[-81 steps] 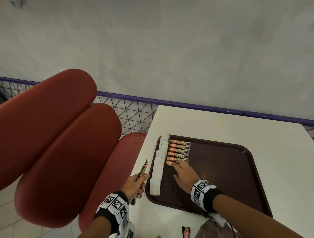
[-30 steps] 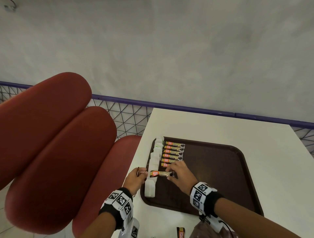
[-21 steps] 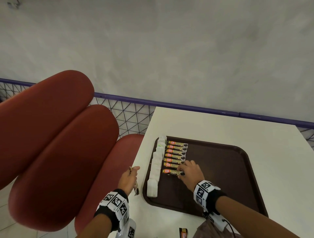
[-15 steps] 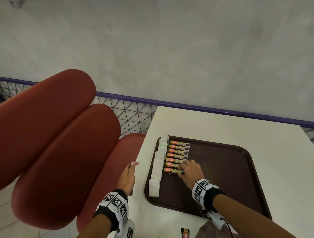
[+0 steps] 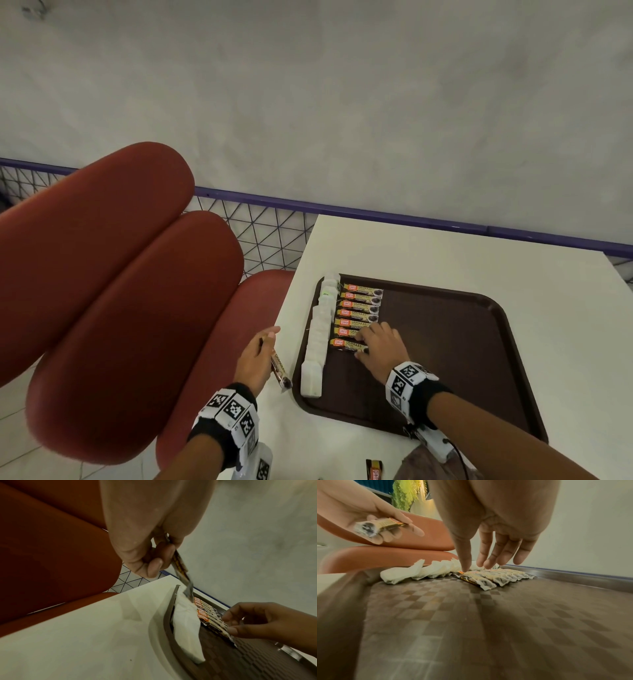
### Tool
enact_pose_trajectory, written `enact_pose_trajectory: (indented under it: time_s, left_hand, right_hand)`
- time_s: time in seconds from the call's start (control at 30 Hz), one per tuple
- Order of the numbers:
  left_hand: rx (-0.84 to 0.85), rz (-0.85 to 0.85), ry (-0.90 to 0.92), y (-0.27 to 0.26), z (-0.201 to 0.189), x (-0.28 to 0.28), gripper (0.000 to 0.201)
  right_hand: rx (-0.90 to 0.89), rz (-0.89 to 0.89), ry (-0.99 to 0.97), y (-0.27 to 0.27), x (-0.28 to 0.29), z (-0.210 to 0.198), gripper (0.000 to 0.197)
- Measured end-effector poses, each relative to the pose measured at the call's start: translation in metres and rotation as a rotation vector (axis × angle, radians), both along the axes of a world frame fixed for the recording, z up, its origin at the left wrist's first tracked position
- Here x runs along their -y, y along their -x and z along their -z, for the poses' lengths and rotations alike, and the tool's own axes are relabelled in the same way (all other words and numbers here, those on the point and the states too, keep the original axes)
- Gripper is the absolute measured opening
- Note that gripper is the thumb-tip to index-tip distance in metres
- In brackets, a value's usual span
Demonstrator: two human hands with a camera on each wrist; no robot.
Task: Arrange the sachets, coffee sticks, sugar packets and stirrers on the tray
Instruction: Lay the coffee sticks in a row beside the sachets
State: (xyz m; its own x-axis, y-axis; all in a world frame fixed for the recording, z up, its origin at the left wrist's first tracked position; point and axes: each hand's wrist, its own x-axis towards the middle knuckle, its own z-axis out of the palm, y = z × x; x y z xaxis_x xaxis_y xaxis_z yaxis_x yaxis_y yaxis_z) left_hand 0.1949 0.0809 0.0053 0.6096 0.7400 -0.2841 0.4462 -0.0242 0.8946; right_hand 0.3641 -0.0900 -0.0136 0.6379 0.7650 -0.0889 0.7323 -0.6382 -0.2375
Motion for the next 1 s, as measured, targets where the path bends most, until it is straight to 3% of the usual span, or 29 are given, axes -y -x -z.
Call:
enact_pose_trajectory:
  time_s: [0.27, 0.53, 0.8, 0.93, 1.0]
  left_hand:
    - [0.105, 0.018, 0.149, -0.008, -0.009, 0.014, 0.019]
    - [0.196, 0.045, 0.275, -0.015, -0.02, 0.029, 0.014]
    - [0.257, 0.012, 0.335, -0.011, -0.025, 0.037, 0.01]
    - [0.242, 0.013, 0.319, -0.007, -0.023, 0.034, 0.005]
    - [0.226, 0.013, 0.323, -0.007, -0.022, 0.033, 0.004]
  right_hand:
    - [-0.085, -0.103, -0.153, 0.018, 0.0, -0.013, 0.027]
    - [-0.239, -0.165, -0.311, 0.031, 0.0, -0.028, 0.048]
    - [-0.532, -0.063, -0.447, 0.029, 0.002, -0.036, 0.012]
    - [-0.659, -0.038, -0.52, 0.027, 0.008, -0.039, 0.026]
    - [-0.629, -0.069, -0.496, 0.027, 0.01, -0.038, 0.027]
